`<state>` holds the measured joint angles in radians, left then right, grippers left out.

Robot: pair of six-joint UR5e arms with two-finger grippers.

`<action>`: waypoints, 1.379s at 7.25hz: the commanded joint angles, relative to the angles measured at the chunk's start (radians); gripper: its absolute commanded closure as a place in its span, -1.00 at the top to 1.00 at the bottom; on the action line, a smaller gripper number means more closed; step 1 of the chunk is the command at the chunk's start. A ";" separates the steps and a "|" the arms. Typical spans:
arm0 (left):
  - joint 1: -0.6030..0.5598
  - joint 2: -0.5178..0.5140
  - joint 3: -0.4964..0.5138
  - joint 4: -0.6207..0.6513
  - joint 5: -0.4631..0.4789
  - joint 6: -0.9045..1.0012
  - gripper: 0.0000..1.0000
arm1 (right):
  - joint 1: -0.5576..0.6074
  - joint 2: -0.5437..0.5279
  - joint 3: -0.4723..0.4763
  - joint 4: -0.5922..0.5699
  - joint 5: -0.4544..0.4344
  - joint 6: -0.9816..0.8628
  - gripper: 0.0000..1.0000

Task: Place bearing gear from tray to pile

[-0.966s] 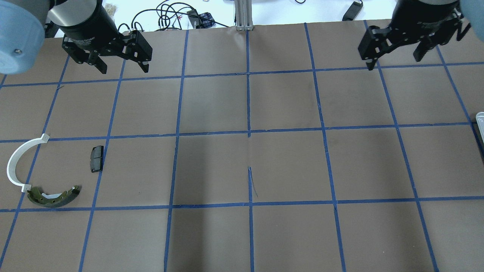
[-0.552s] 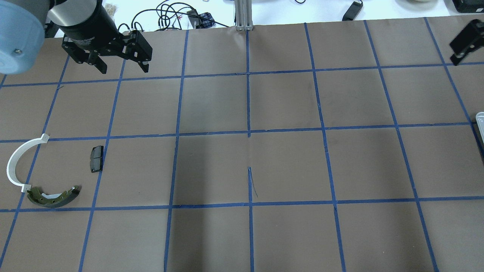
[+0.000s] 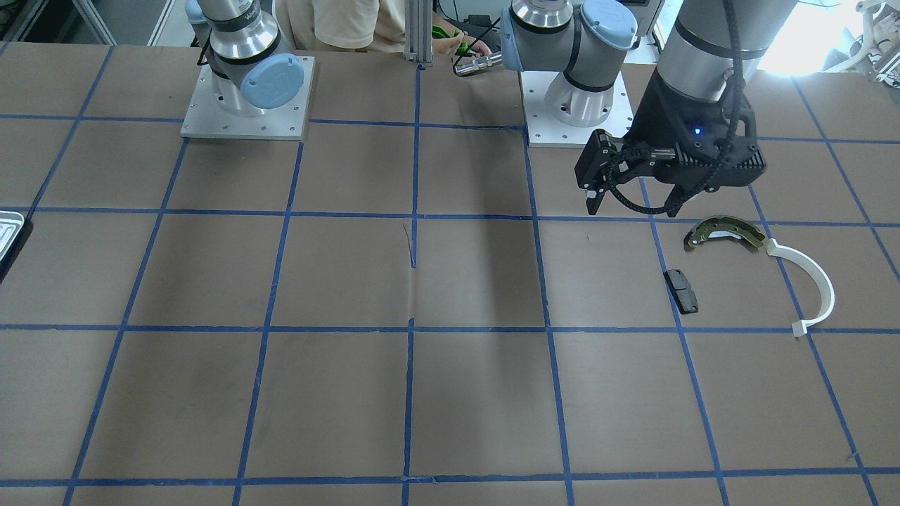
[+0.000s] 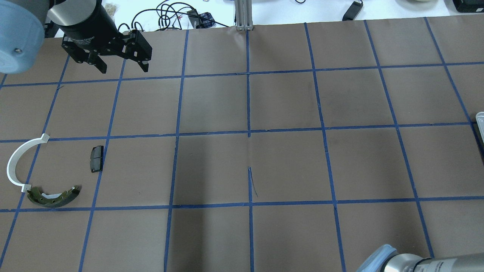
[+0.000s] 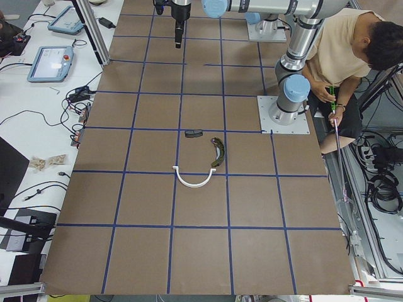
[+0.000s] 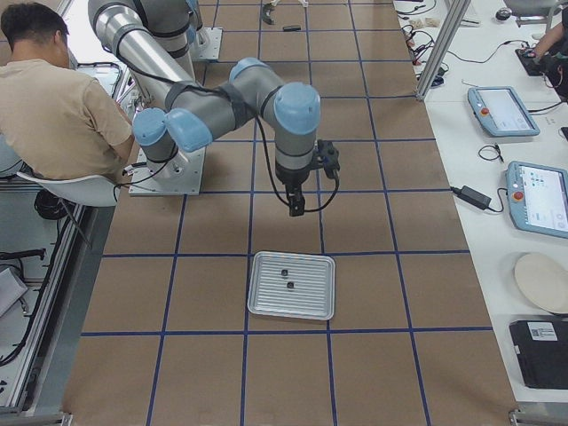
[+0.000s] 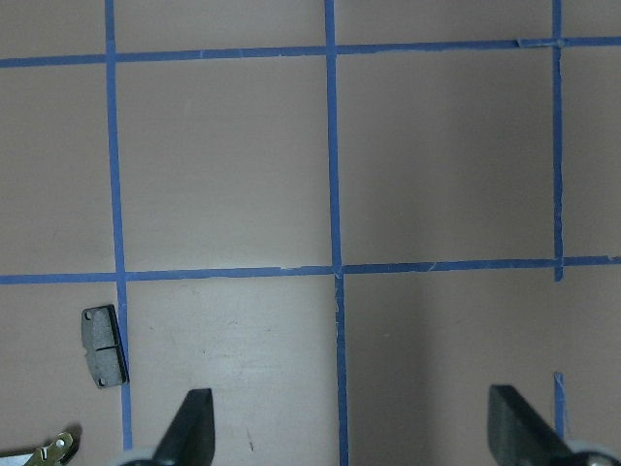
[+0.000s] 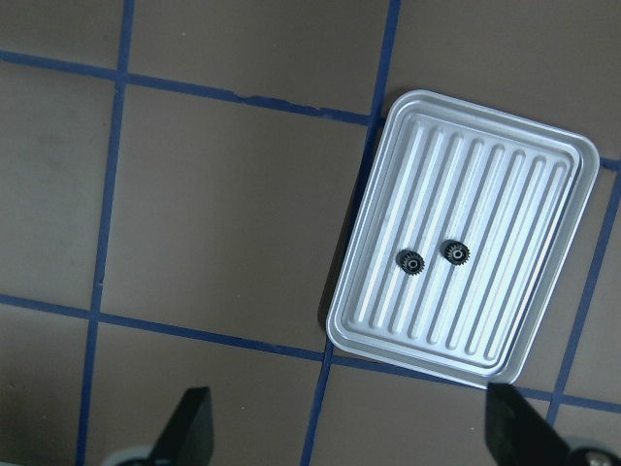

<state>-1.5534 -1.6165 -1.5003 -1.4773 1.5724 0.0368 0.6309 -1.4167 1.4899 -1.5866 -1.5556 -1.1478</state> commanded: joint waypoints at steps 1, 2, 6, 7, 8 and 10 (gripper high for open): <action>0.001 0.000 0.000 0.000 0.000 0.000 1.00 | -0.072 0.127 0.001 -0.056 -0.007 -0.171 1.00; 0.001 0.000 0.000 0.000 0.000 0.000 1.00 | -0.107 0.248 0.009 -0.166 -0.009 -0.208 1.00; 0.001 0.000 0.000 0.000 0.000 0.000 1.00 | -0.122 0.393 0.186 -0.608 0.008 -0.238 1.00; 0.001 0.001 0.000 0.000 0.000 0.000 1.00 | -0.120 0.374 0.299 -0.709 0.008 -0.234 1.00; 0.001 0.000 0.000 0.000 0.000 0.000 1.00 | -0.116 0.316 0.312 -0.682 0.012 -0.233 1.00; 0.001 0.001 0.000 0.000 0.000 0.000 1.00 | -0.114 0.295 0.313 -0.653 0.017 -0.236 0.99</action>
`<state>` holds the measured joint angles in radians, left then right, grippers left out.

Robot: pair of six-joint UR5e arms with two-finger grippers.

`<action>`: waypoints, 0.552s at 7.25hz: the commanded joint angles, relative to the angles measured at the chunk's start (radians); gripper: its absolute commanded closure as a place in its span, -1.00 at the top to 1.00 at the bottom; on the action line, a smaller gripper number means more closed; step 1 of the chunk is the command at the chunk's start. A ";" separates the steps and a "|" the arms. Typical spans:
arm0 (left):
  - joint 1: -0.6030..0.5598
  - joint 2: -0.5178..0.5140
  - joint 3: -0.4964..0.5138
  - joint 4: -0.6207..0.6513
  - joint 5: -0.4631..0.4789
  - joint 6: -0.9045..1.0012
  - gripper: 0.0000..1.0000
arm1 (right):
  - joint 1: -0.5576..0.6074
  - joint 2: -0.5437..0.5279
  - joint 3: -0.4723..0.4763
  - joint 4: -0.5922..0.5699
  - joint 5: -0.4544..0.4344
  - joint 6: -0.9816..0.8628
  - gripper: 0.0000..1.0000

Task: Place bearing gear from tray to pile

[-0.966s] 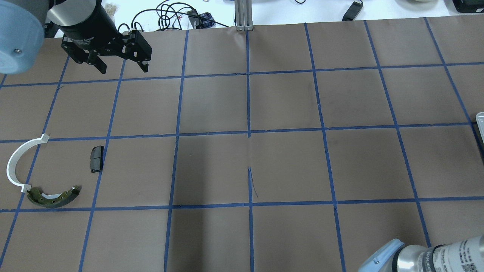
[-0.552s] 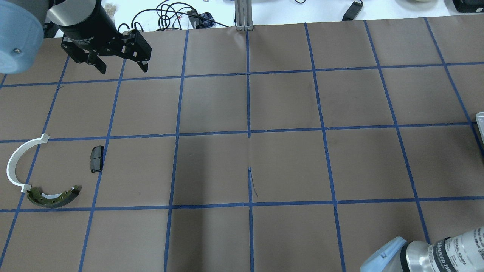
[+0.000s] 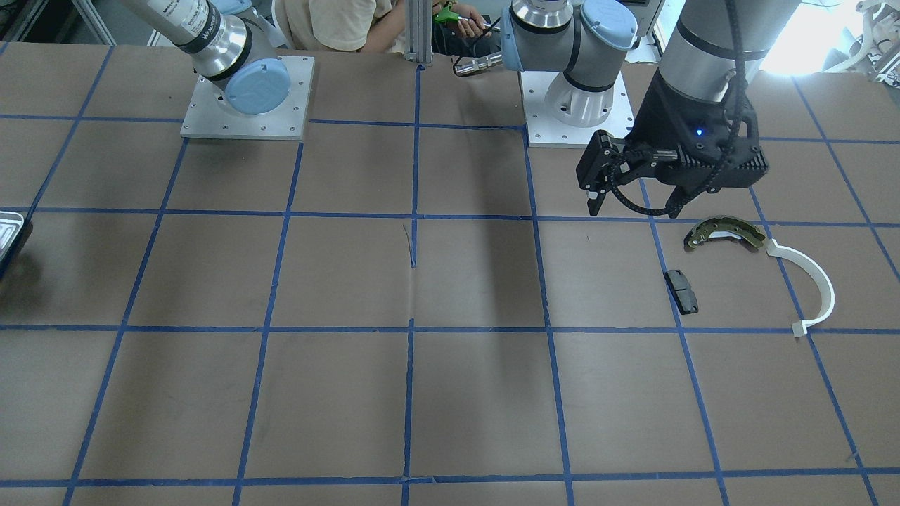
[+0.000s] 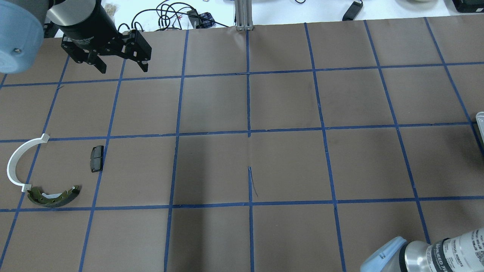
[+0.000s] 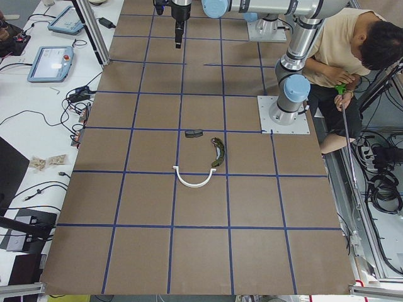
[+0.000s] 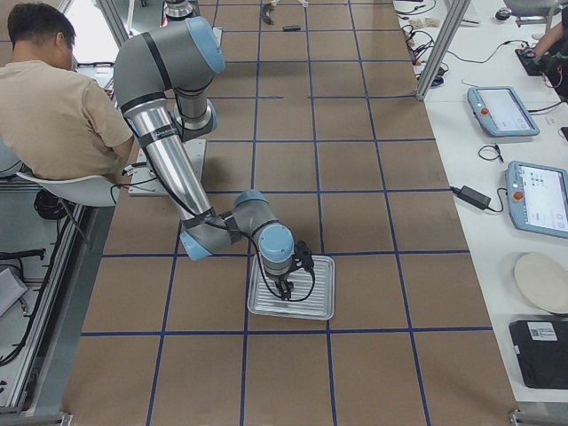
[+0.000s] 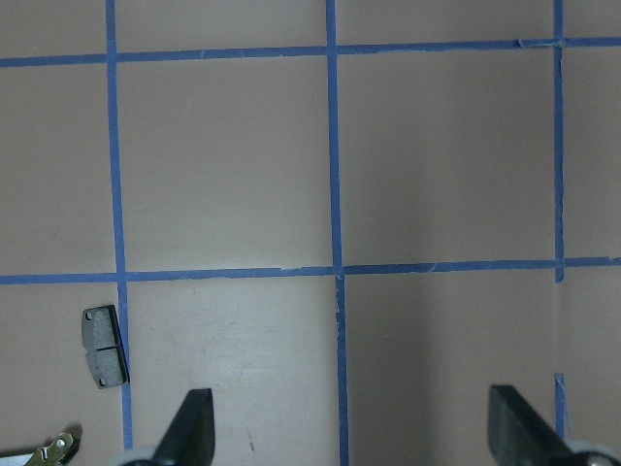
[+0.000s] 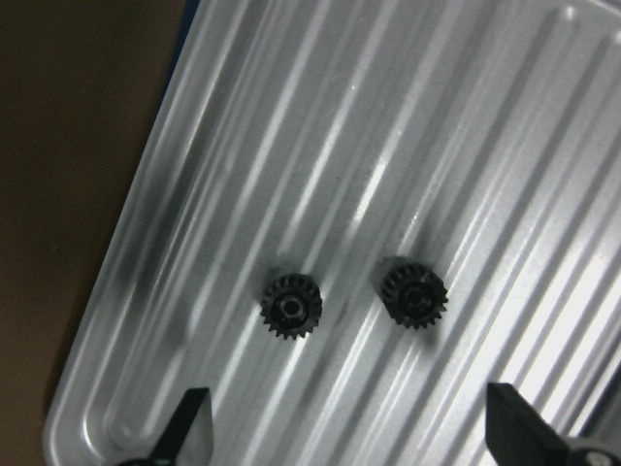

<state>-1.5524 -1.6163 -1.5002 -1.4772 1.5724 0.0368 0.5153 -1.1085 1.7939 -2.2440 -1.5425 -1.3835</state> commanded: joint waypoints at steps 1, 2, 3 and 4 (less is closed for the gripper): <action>0.000 0.001 0.000 0.000 0.000 0.000 1.00 | 0.002 -0.004 0.006 -0.009 0.046 0.000 0.98; 0.000 0.001 0.000 0.000 0.000 0.000 1.00 | 0.003 0.018 0.001 -0.019 0.053 0.000 0.98; 0.000 0.001 0.000 0.000 0.000 0.000 1.00 | 0.003 0.021 -0.001 -0.031 0.053 -0.009 0.98; 0.000 0.001 -0.002 0.000 0.000 0.000 1.00 | 0.003 0.018 -0.004 -0.031 0.052 -0.046 1.00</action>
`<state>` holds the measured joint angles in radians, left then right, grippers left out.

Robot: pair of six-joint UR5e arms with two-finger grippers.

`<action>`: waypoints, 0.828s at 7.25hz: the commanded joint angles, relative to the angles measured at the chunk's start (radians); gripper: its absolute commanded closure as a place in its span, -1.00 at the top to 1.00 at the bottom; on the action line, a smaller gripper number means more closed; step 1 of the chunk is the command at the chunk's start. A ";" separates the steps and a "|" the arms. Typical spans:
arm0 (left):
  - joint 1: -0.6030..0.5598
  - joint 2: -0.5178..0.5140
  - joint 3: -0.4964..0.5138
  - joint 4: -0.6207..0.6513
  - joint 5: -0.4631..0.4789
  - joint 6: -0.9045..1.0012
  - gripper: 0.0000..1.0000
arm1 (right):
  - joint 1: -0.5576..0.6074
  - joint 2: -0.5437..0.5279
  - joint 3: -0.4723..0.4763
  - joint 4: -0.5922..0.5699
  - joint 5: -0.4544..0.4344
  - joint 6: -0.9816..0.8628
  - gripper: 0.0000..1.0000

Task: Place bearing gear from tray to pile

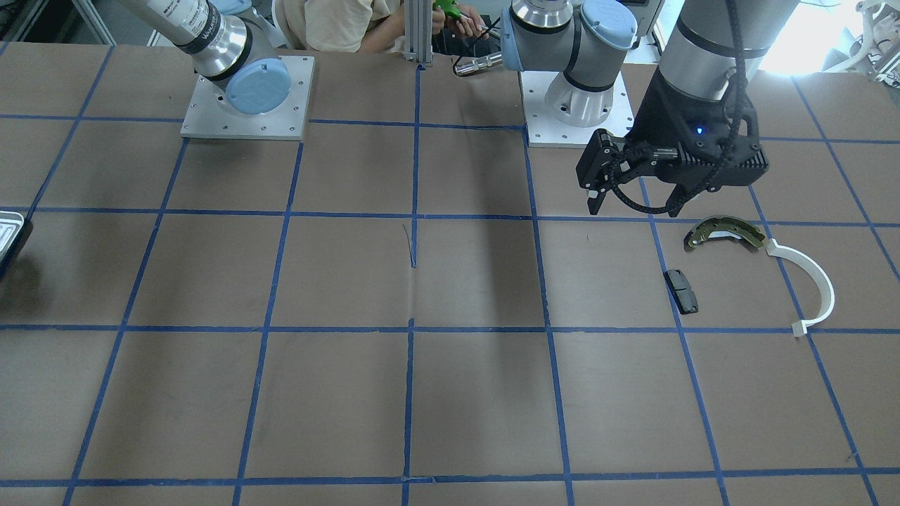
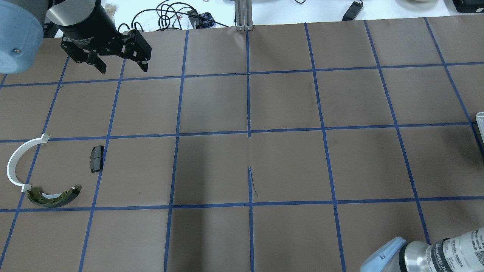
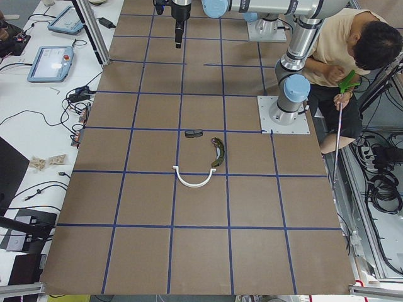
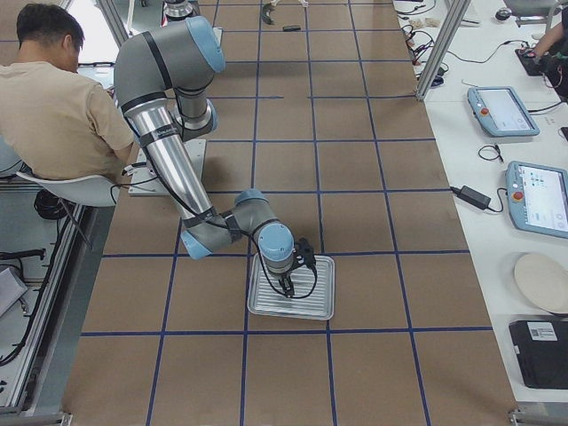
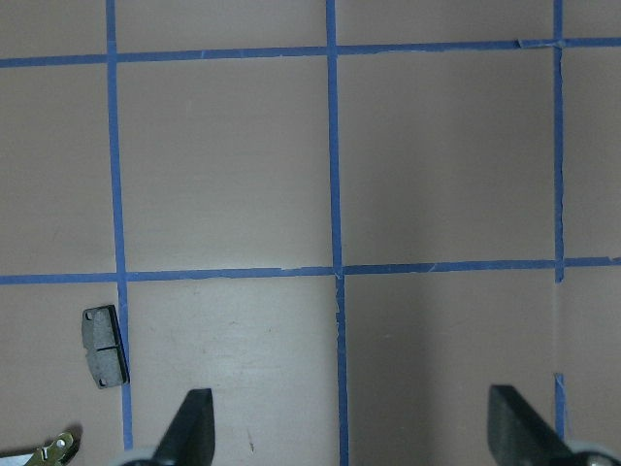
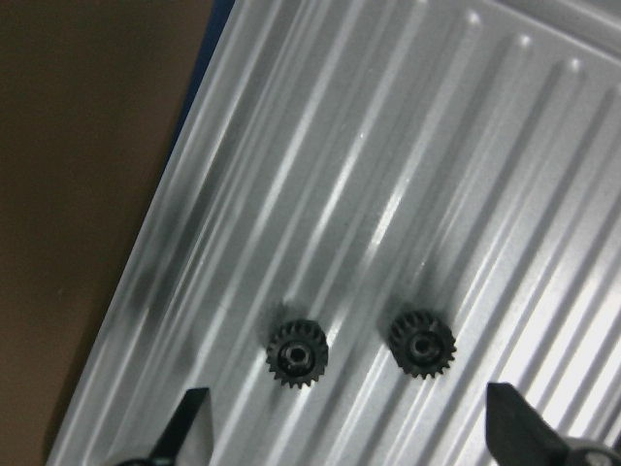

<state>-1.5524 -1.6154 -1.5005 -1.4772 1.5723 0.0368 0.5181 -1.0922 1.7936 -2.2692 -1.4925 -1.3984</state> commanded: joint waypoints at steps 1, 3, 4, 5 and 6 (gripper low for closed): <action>-0.002 0.000 -0.001 0.000 0.000 0.000 1.00 | 0.000 0.002 -0.028 -0.003 -0.006 -0.163 1.00; -0.002 0.000 -0.001 0.000 0.000 0.000 1.00 | 0.000 0.008 -0.056 -0.009 0.001 -0.601 1.00; -0.002 0.000 -0.001 0.000 0.000 0.000 1.00 | 0.000 0.015 -0.053 -0.006 0.004 -0.811 1.00; -0.002 0.000 -0.001 0.000 0.000 0.000 1.00 | 0.000 0.023 -0.043 -0.004 0.053 -1.055 1.00; -0.002 0.000 -0.001 0.000 0.000 0.000 1.00 | 0.000 0.028 -0.042 -0.003 0.073 -1.156 1.00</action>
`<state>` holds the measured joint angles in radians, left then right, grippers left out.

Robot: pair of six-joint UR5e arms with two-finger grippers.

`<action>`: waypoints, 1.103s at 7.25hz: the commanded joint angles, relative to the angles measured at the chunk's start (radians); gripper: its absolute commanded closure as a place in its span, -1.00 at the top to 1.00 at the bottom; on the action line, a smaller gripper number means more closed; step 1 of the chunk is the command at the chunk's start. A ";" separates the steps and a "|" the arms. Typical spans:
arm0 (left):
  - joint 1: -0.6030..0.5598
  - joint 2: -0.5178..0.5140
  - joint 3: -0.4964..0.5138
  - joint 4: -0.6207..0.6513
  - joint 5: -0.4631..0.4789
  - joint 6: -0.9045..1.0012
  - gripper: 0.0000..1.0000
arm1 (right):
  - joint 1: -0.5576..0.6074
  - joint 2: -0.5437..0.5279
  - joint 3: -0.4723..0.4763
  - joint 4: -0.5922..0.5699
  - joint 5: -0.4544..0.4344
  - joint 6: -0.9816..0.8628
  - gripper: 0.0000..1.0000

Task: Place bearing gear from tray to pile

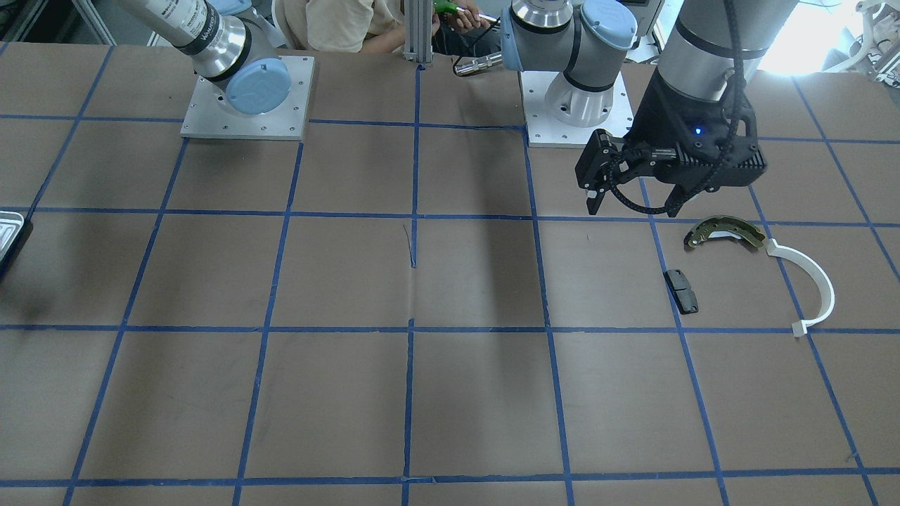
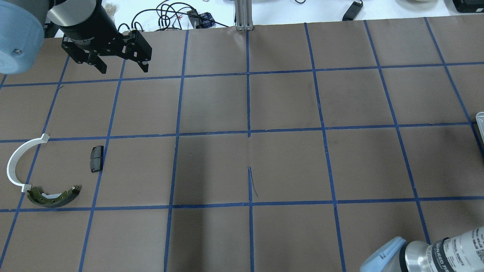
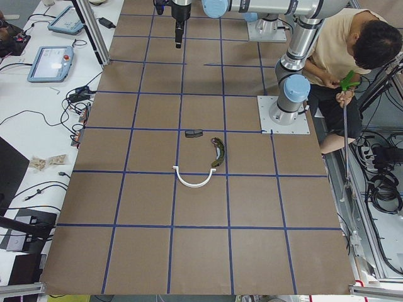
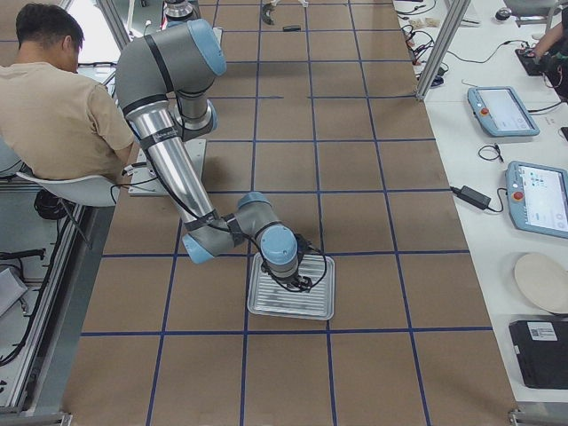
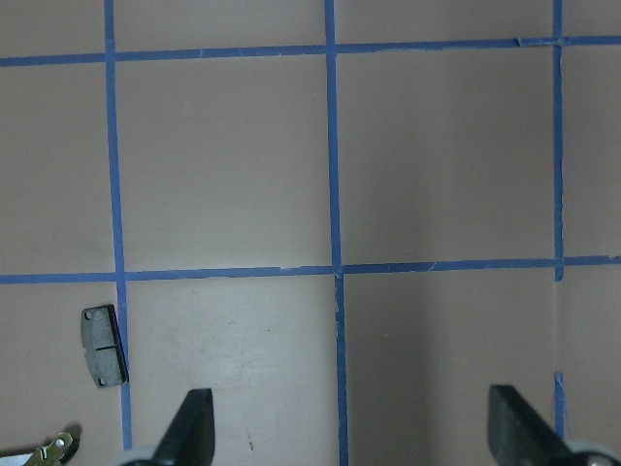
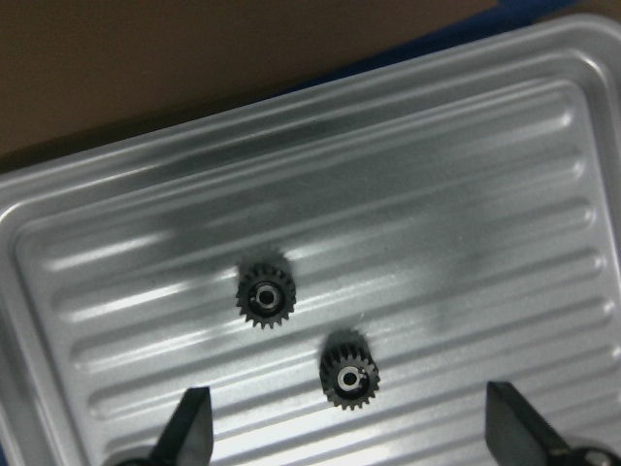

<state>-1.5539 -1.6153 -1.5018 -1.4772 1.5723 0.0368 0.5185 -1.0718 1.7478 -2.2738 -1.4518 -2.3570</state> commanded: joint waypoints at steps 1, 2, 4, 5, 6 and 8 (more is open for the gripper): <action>0.000 0.000 0.000 0.000 0.000 0.000 1.00 | 0.000 0.007 0.004 -0.004 0.033 -0.255 1.00; 0.000 0.000 0.000 0.000 0.000 0.000 1.00 | 0.000 0.009 0.004 -0.012 0.034 -0.278 1.00; 0.000 0.000 0.000 0.000 0.000 0.000 1.00 | 0.000 0.050 0.002 -0.070 0.033 -0.283 0.91; 0.000 0.000 0.000 0.000 0.000 0.000 1.00 | 0.000 0.053 0.002 -0.070 0.024 -0.272 0.70; 0.000 0.000 0.000 0.000 0.000 0.000 1.00 | 0.000 0.052 0.002 -0.069 0.022 -0.269 0.15; 0.000 0.000 0.000 0.000 0.000 0.000 1.00 | 0.000 0.050 0.002 -0.069 0.021 -0.269 -0.50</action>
<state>-1.5539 -1.6153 -1.5018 -1.4772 1.5723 0.0368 0.5185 -1.0210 1.7503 -2.3422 -1.4293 -2.6270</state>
